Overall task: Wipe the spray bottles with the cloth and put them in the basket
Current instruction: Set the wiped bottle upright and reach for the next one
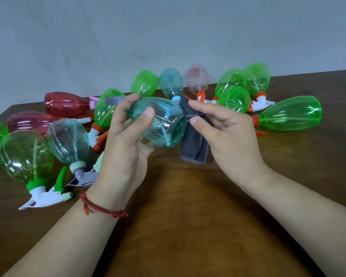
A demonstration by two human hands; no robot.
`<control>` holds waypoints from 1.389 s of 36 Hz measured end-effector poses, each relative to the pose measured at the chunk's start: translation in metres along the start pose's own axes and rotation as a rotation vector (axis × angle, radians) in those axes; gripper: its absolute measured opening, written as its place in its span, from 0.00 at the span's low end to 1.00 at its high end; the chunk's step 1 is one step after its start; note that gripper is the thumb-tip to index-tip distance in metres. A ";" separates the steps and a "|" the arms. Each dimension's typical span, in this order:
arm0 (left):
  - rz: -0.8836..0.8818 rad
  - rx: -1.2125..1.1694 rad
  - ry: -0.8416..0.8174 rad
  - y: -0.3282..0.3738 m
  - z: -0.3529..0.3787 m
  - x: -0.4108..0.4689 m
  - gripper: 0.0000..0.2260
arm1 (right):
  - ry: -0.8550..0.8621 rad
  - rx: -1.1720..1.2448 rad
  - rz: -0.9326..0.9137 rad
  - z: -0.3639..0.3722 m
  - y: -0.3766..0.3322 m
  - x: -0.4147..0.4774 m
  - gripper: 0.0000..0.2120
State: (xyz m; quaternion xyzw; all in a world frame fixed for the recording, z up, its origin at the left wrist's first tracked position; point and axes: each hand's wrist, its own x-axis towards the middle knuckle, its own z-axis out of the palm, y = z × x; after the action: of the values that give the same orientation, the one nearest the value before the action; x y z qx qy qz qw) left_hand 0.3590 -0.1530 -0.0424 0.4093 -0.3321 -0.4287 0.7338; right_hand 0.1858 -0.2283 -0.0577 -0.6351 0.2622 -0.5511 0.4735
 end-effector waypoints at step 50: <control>0.610 0.562 -0.122 -0.003 -0.008 0.001 0.24 | -0.106 0.513 0.707 0.008 -0.004 -0.005 0.15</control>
State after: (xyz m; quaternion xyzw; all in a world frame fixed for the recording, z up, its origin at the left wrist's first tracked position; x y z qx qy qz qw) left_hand 0.3650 -0.1524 -0.0485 0.4502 -0.5849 -0.1081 0.6659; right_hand 0.1916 -0.2195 -0.0564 -0.3955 0.2935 -0.3691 0.7881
